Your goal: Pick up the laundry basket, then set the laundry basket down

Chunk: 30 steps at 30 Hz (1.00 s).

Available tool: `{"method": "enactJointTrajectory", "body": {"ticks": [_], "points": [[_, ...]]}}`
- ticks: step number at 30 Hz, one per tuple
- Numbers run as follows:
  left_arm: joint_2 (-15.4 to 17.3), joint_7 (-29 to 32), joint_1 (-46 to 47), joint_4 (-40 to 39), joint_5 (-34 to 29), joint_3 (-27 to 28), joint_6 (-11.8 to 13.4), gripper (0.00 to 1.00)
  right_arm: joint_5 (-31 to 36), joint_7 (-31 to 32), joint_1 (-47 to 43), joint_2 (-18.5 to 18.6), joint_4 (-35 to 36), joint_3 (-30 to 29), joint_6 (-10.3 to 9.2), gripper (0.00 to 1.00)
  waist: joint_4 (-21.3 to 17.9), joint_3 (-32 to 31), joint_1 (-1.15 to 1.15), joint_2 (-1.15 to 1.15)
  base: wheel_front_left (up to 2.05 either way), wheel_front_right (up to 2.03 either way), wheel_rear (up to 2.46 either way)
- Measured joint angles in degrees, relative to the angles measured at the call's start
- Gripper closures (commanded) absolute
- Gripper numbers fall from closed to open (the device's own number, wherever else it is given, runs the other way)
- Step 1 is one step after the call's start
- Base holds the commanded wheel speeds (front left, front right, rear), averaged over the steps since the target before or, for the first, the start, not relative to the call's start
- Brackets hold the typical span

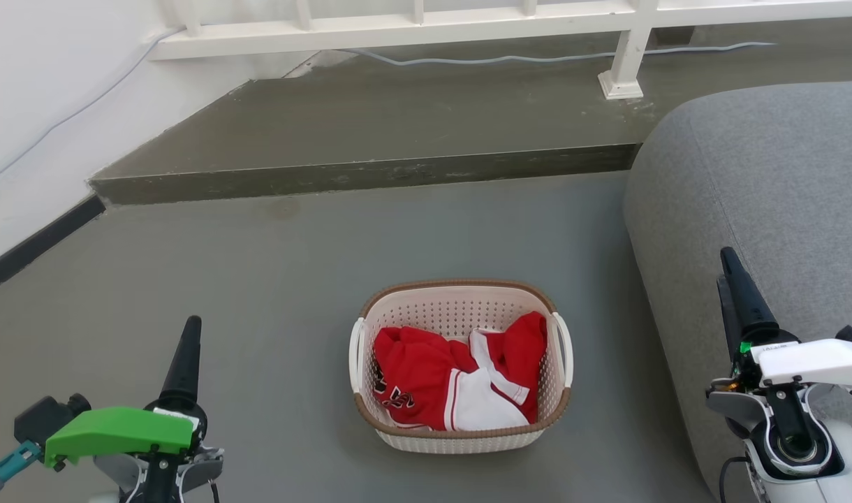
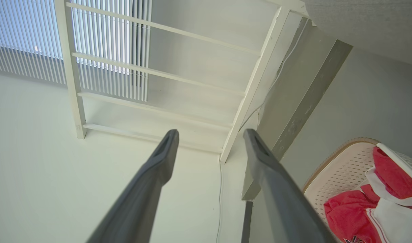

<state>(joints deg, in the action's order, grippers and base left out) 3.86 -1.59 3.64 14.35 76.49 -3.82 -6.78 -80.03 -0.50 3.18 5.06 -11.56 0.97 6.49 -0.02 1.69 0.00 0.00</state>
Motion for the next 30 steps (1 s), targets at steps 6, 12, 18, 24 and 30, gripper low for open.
{"method": "enactJointTrajectory", "body": {"ticks": [6, 12, 18, 24, 30], "points": [[-0.1, -1.0, 0.8, -0.9, -3.9, -0.2, 0.0, 0.0, 3.5, -1.1, 0.4, 1.2, 0.4, 1.8, 0.01, 0.0, -0.1, 0.6, 0.0, 0.0, 0.0, 0.0, 0.0], [0.0, -2.1, 1.7, -1.9, -8.8, -1.0, 0.0, 0.0, 7.4, -2.6, 1.4, 2.5, 0.3, 3.3, 0.03, 0.0, -0.3, 1.3, 0.0, 0.0, 0.0, 0.0, 0.0], [0.7, -3.1, 2.2, -1.9, -15.6, -1.9, 0.0, 0.0, 13.3, -3.9, 1.7, 4.5, -0.5, 4.4, 0.03, 0.0, -0.5, 1.6, 0.0, 0.0, 0.0, 0.0, 0.0], [0.9, -4.0, 2.3, -1.9, -22.0, -2.7, 0.0, 0.0, 19.3, -4.8, 2.7, 5.7, -1.3, 6.3, -0.05, 0.0, -0.6, 1.8, 0.0, 0.0, 0.0, 0.0, 0.0], [0.8, -5.0, 2.4, -1.9, -27.5, -3.9, 0.0, 0.0, 24.7, -6.0, 3.7, 6.4, -1.9, 8.3, -1.14, 0.0, -0.7, 2.0, 0.0, 0.0, 0.0, 0.0, 0.0]]}}
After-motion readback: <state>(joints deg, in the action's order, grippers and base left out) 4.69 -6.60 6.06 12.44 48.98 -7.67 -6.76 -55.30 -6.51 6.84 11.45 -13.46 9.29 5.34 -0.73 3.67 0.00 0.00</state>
